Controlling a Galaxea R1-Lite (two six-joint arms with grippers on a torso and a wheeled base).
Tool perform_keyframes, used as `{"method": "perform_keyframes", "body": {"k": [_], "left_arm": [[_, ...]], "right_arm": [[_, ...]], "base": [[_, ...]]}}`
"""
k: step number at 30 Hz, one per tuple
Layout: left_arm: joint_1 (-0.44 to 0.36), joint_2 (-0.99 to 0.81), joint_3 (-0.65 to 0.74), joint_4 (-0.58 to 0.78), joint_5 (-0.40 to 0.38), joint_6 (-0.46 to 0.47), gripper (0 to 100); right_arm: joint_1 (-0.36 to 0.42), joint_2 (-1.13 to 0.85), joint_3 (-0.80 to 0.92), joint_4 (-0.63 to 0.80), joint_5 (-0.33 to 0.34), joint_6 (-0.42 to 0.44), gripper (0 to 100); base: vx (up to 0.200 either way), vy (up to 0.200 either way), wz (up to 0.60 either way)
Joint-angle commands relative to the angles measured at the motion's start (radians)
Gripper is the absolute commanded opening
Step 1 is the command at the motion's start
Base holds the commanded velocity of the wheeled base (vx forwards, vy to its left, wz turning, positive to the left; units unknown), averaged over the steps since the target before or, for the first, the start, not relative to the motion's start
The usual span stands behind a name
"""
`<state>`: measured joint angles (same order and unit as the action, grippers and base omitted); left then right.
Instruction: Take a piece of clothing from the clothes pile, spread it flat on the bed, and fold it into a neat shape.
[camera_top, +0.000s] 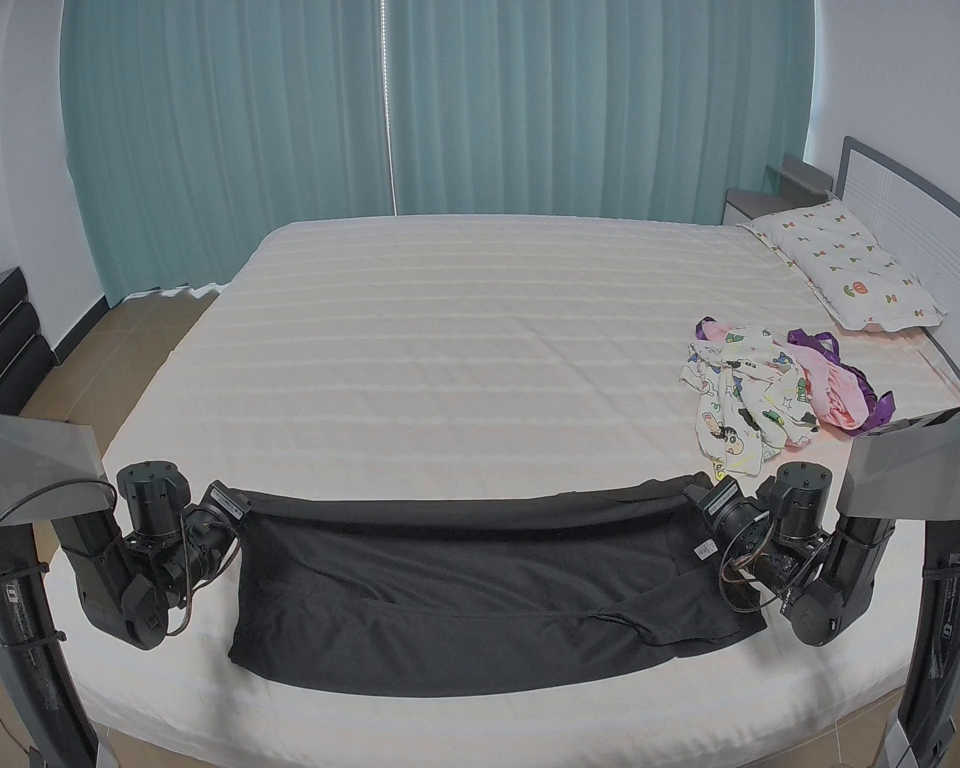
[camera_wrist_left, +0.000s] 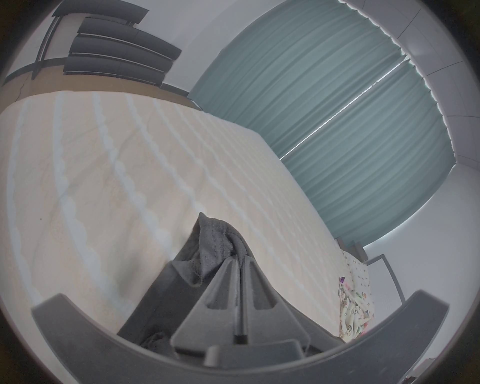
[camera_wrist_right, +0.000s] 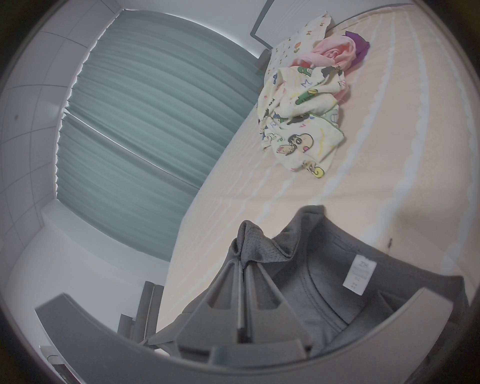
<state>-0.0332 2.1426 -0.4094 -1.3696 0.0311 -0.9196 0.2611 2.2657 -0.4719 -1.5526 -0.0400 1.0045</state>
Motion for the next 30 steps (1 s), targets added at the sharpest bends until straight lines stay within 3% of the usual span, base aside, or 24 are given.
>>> {"method": "perform_keyframes", "body": {"k": [1, 6, 11, 15, 27, 28, 29, 30], "left_arm": [[0.001, 0.04, 0.058, -0.019, -0.002, 0.002, 0], [-0.011, 0.051, 0.121, -0.017, -0.002, 0.044, 0], [-0.017, 0.082, 0.172, -0.02, -0.002, 0.11, 0], [-0.019, 0.105, 0.199, -0.02, 0.0, 0.113, 0], [-0.048, 0.134, 0.247, -0.022, 0.0, 0.119, 0], [-0.053, 0.134, 0.251, -0.022, 0.0, 0.119, 0], [-0.053, 0.134, 0.253, -0.022, 0.0, 0.119, 100], [-0.062, 0.129, 0.261, -0.022, 0.0, 0.119, 100]], "right_arm": [[-0.009, 0.0, 0.038, -0.011, 0.003, -0.026, 0], [-0.016, 0.001, 0.102, -0.011, 0.009, -0.081, 0], [-0.026, 0.009, 0.148, -0.008, 0.043, -0.083, 0], [-0.034, 0.015, 0.194, -0.009, 0.086, -0.083, 0], [-0.037, 0.015, 0.256, -0.004, 0.092, -0.084, 0], [-0.037, 0.015, 0.256, -0.008, 0.092, -0.084, 100], [-0.037, 0.015, 0.256, -0.008, 0.092, -0.084, 100], [-0.036, 0.012, 0.259, -0.011, 0.092, -0.084, 100]], "base": [[0.0, 0.0, 0.0], [0.0, 0.0, 0.0], [0.0, 0.0, 0.0], [0.0, 0.0, 0.0], [0.0, 0.0, 0.0], [0.0, 0.0, 0.0], [0.0, 0.0, 0.0], [0.0, 0.0, 0.0]]}}
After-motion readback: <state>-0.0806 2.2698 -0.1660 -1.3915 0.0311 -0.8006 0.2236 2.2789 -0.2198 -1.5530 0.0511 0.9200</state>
